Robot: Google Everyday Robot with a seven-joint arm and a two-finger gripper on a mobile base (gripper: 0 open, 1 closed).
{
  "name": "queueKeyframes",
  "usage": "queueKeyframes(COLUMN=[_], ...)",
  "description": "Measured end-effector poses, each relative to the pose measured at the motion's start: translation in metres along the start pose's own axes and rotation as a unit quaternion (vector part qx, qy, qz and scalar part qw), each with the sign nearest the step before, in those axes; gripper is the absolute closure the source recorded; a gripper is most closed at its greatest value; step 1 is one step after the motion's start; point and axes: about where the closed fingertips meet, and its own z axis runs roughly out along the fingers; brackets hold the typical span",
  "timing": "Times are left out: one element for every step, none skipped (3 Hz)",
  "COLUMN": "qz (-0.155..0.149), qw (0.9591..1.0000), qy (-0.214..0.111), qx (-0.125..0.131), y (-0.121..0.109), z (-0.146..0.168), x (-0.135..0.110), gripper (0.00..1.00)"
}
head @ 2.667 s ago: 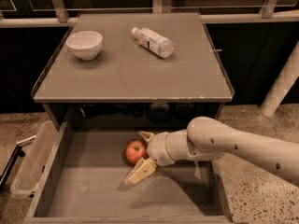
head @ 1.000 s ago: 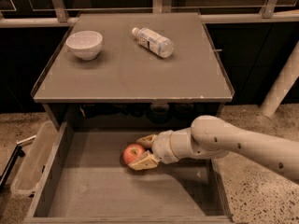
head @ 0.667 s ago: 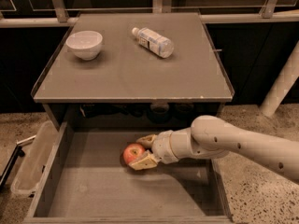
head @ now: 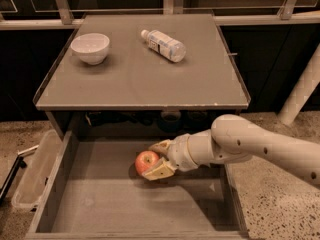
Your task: Pick apple from top drawer and place on counter
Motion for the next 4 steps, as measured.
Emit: queueKeyframes(qz=[-0.026, -0.058, -0.089, -0.096], qw=[0.9996, 0.9983, 0.9958, 0.9941], qy=[0.001, 0.0, 0.0, -0.013], qx=[-0.009, -0.006, 0.022, 0.049], y=[0.001, -0.002, -0.015, -0.043], z=[-0.044, -0.098, -0.157, -0.21], x=[-0.031, -0.066, -0.104, -0.146], gripper=[1.0, 1.0, 1.0, 1.0])
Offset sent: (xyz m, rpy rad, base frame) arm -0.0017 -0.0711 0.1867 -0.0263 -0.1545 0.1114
